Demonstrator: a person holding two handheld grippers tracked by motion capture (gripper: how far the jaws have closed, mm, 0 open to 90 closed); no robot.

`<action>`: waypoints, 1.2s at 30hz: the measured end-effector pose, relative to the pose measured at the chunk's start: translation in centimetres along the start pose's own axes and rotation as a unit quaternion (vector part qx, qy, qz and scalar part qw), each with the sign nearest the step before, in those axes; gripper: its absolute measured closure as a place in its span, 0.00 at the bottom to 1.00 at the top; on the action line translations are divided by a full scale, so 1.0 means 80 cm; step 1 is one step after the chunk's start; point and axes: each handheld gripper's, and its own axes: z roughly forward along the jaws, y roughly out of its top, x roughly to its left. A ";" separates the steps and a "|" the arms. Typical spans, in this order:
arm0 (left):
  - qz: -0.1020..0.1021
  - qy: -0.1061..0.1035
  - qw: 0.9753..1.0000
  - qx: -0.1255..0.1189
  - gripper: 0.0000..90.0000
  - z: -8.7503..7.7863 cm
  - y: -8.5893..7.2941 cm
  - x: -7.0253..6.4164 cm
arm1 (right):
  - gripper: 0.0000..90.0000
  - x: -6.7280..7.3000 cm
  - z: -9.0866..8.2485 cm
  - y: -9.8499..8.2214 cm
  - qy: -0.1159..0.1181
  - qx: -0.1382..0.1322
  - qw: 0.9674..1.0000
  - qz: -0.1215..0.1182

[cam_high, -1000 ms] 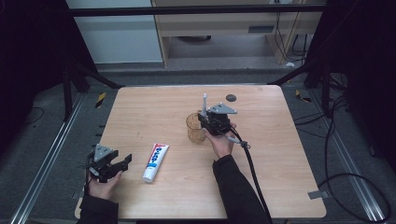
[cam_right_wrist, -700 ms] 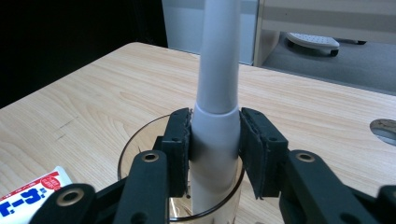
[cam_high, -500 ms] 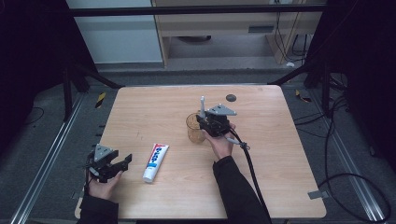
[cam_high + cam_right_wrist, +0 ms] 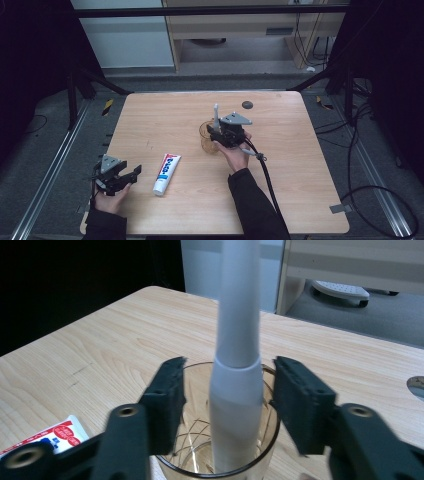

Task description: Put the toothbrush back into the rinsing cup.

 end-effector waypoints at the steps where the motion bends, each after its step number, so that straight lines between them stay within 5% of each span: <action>1: 0.000 0.000 1.000 0.000 0.42 0.000 0.000 0.000 | 0.46 0.001 -0.001 0.001 0.000 -0.001 1.000 -0.002; 21: 0.000 -0.005 1.000 0.001 0.45 -0.002 0.001 -0.002 | 0.25 0.004 -0.045 0.018 -0.019 0.018 0.999 -0.019; 36: 0.011 -0.016 1.000 0.002 0.50 -0.003 0.003 -0.007 | 0.22 -0.023 -0.105 0.003 -0.031 0.054 0.998 -0.026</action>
